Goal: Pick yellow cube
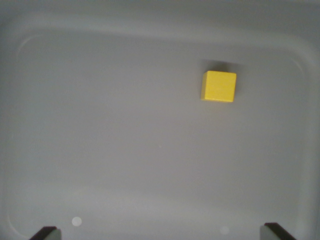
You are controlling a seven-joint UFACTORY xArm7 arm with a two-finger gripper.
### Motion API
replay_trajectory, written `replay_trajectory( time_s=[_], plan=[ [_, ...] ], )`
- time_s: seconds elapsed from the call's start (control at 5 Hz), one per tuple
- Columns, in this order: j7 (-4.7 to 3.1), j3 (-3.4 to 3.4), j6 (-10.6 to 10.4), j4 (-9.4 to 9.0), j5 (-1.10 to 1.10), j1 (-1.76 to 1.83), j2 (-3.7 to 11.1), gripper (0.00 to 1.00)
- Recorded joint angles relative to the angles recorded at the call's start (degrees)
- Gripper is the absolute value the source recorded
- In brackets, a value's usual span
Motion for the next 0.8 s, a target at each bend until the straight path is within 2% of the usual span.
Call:
replay_trajectory(
  time_s=[0.6,0.8],
  plan=[
    [-0.02,-0.01,-0.07,-0.01,0.01,-0.02,0.07,0.00],
    [-0.20,-0.05,-0.57,-0.11,0.10,-0.14,0.55,0.00]
  ],
)
